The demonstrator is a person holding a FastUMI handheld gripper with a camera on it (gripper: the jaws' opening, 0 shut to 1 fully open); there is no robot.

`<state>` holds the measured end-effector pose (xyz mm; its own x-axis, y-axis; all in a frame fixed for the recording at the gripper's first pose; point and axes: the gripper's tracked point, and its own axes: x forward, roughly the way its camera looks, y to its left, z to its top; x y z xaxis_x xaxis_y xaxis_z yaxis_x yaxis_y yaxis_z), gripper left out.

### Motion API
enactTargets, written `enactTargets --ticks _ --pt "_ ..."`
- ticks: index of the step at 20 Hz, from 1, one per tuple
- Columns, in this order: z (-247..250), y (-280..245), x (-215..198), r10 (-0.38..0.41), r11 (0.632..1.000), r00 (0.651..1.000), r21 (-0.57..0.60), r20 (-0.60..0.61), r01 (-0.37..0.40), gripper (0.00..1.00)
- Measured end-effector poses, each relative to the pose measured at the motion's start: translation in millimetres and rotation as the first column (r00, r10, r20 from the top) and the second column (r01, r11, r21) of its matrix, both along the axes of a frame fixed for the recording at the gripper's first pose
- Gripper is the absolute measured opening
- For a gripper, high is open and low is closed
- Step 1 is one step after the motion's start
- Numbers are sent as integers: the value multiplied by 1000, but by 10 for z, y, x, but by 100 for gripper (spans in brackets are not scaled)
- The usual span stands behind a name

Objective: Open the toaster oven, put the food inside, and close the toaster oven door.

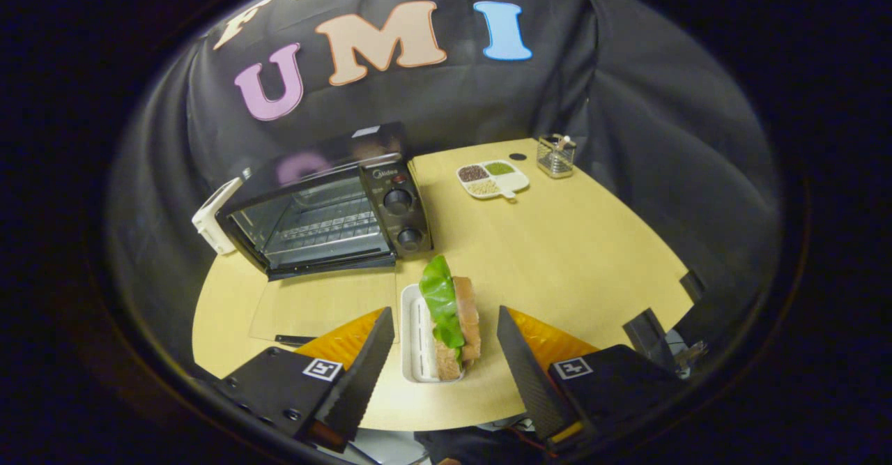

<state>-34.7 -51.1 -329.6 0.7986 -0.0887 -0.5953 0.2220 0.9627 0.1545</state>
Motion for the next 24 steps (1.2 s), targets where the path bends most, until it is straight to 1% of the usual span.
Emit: enactTargets --ticks 4,8,9,12,16,19,21,24 --pt "-271 50 74 66 996 996 67 -59 -62 94" --pt "-387 111 135 95 989 992 120 -78 -85 93" --pt "-411 101 146 93 989 992 125 -82 -82 89" --pt "-443 104 164 101 981 989 179 -106 -81 66" --pt "-368 6 113 53 978 994 208 -99 -32 35" --pt "-197 40 66 8 968 998 251 -62 8 34" --pt "-52 141 96 -22 953 1000 302 -20 27 34" --pt "107 390 219 -46 935 998 352 30 33 33"
